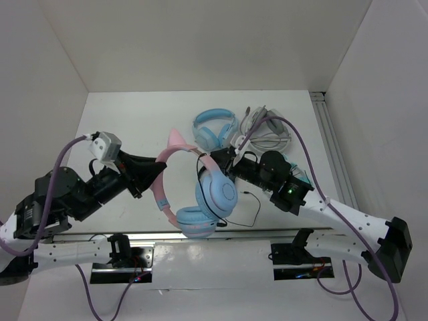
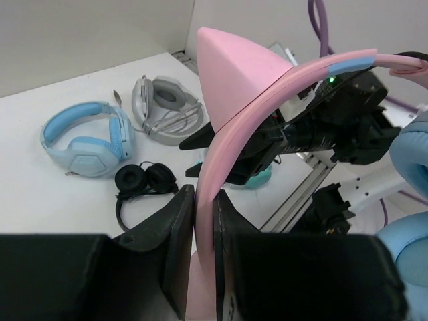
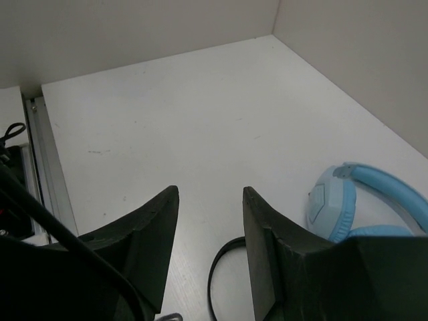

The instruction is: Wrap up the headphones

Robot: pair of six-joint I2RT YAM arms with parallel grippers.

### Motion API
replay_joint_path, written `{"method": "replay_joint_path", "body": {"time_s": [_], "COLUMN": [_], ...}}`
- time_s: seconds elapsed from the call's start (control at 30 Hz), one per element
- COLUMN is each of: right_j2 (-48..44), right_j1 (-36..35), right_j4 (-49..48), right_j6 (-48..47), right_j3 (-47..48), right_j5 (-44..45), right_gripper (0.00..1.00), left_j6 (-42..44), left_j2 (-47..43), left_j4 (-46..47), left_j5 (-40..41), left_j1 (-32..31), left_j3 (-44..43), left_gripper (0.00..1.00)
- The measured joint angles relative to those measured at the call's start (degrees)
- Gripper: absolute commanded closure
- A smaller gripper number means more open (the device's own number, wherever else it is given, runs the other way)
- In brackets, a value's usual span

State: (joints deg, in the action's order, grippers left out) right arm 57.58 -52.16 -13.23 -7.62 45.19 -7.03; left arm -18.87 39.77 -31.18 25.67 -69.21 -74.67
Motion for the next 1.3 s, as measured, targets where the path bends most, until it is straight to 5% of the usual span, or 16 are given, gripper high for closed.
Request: {"method": "replay_joint_path", "body": {"time_s": [0.73, 1.07, 1.3], "right_j2": [7.0, 10.9, 14.8], "right_j1": [4.1, -2.3, -5.6], "right_j4": [-19.9, -26.3, -28.3], "right_j6": [11.1, 12.7, 12.9], "right_j3": [-10.2, -10.9, -11.0], "right_j5": [-14.4, -14.8, -9.0], "right_gripper": [0.47, 0.47, 0.35], "left_j6": [-8.9, -10.0, -10.0], "left_j2": [-2.6, -0.7, 0.3], "left_j4": [9.3, 12.8, 12.8], "left_j5": [17.0, 23.7, 24.9], "left_j1": [0.0, 0.0, 0.0], "left_j3": [3.3, 2.9, 1.6], "left_gripper": [1.0, 1.0, 1.0]}}
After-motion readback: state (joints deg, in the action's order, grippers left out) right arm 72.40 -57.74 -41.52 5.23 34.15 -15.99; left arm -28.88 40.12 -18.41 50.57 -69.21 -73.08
